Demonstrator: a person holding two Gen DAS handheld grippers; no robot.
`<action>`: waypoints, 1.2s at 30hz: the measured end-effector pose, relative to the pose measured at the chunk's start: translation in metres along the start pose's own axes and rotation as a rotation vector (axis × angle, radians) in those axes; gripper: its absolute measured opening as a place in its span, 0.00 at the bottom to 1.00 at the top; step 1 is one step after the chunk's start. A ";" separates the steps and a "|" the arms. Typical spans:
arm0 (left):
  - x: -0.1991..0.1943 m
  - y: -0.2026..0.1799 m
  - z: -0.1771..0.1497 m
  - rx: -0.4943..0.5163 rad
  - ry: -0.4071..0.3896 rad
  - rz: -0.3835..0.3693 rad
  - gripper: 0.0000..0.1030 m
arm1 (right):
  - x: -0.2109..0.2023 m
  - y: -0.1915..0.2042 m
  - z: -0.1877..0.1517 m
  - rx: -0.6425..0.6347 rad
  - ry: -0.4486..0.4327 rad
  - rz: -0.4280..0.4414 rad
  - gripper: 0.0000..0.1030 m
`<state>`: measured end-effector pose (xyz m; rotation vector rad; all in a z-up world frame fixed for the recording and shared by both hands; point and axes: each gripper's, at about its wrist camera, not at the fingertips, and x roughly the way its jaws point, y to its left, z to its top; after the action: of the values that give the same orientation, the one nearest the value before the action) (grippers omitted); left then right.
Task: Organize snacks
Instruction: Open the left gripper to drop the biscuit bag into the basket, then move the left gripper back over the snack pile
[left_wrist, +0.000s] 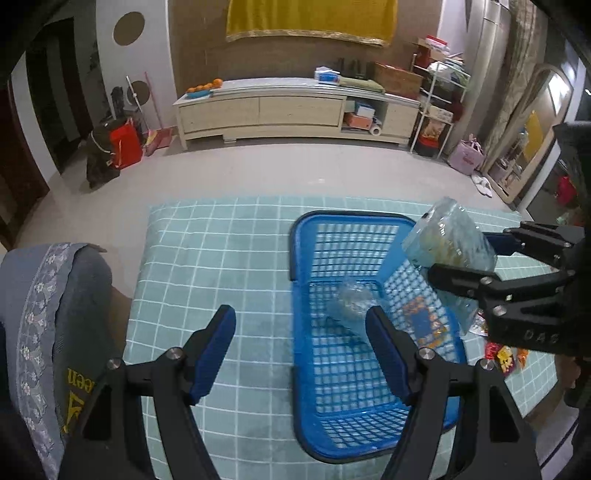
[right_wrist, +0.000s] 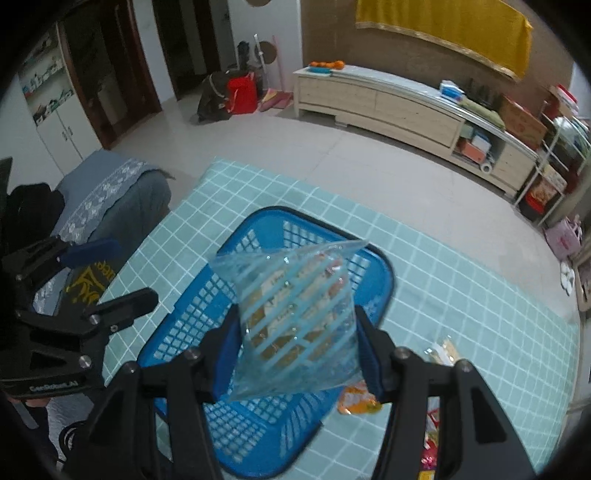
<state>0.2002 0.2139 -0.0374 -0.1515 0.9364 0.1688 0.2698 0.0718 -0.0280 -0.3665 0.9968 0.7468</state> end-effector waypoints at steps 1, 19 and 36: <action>0.003 0.003 0.000 -0.007 0.005 0.000 0.69 | 0.006 0.002 0.002 -0.003 0.008 -0.002 0.60; 0.039 0.022 -0.005 -0.038 0.062 0.002 0.69 | 0.076 -0.017 0.009 0.049 0.092 -0.059 0.85; -0.025 -0.035 -0.016 0.019 0.015 -0.040 0.69 | -0.017 -0.027 -0.026 0.094 0.046 -0.053 0.85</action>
<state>0.1808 0.1750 -0.0245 -0.1538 0.9487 0.1220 0.2671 0.0309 -0.0278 -0.3283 1.0575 0.6442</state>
